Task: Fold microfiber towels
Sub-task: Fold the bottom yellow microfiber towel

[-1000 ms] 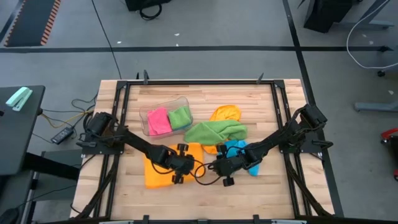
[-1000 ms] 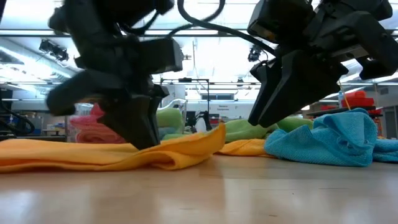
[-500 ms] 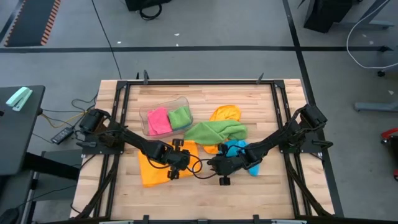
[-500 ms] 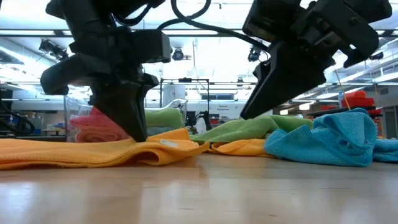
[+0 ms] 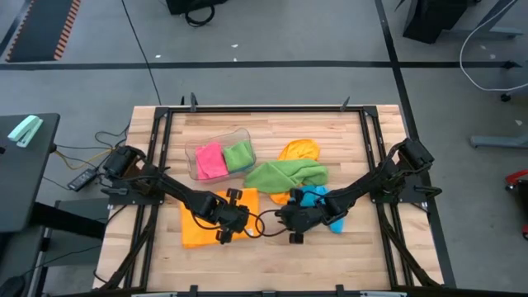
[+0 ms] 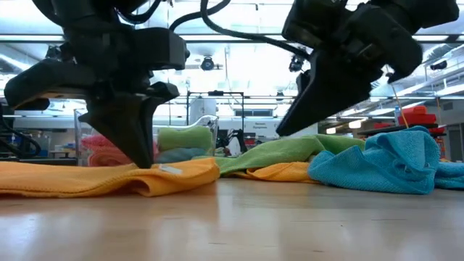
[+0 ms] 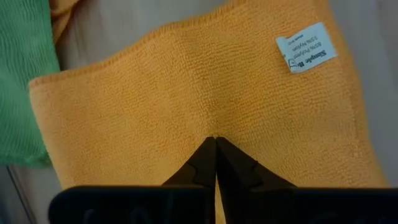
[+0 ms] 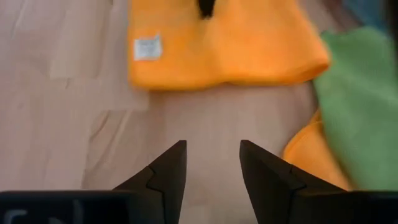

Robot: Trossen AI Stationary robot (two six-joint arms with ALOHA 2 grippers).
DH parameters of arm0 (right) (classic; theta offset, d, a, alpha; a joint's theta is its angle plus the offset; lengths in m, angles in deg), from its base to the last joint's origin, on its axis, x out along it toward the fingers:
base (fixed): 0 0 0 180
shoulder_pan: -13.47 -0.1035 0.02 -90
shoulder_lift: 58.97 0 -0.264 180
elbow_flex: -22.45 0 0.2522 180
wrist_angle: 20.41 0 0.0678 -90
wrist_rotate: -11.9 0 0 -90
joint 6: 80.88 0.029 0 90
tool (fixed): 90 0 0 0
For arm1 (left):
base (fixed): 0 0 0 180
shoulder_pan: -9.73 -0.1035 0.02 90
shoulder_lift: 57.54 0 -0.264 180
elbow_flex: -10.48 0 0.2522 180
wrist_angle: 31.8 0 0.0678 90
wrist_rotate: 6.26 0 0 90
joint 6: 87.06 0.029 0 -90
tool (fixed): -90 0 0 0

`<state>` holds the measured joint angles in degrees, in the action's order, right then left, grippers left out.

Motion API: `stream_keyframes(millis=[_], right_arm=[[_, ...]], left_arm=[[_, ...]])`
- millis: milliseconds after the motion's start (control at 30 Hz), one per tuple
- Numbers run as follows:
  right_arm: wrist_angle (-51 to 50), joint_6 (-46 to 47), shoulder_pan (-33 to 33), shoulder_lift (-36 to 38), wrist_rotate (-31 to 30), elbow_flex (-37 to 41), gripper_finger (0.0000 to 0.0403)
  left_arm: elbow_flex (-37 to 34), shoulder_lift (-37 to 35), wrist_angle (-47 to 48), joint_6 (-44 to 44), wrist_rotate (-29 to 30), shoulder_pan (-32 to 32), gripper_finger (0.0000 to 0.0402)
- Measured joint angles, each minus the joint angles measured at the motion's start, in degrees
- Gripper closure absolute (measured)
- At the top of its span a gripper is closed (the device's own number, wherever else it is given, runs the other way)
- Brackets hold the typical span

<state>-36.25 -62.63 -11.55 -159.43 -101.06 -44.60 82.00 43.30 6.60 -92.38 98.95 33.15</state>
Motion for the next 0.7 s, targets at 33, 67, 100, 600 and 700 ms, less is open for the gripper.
stream_keyframes(millis=[33, 67, 100, 600, 700], right_arm=[[-0.4, -0.4, 0.0, 0.0, -0.1, 0.0, 0.0246], [-1.2, -0.5, 0.2, 0.0, -0.1, 0.0, 0.0246], [-2.4, 0.2, 0.2, 0.0, 0.3, 0.0, 0.0246], [-3.9, 7.4, 1.3, -0.1, 1.6, 0.0, 0.0253], [-4.0, 8.2, 1.9, -1.1, 0.7, 0.0, 0.0265]], left_arm=[[0.0, 0.0, -0.1, 0.0, 0.0, 0.0, 0.0386], [0.0, 0.0, -0.1, 0.0, 0.0, 0.0, 0.0385], [0.0, 0.0, -0.1, 0.0, 0.0, -0.1, 0.0383], [0.1, -0.1, -0.8, 7.5, 0.2, -0.4, 0.0387], [0.1, -0.1, -1.7, 8.9, 0.2, -0.5, 0.0389]])
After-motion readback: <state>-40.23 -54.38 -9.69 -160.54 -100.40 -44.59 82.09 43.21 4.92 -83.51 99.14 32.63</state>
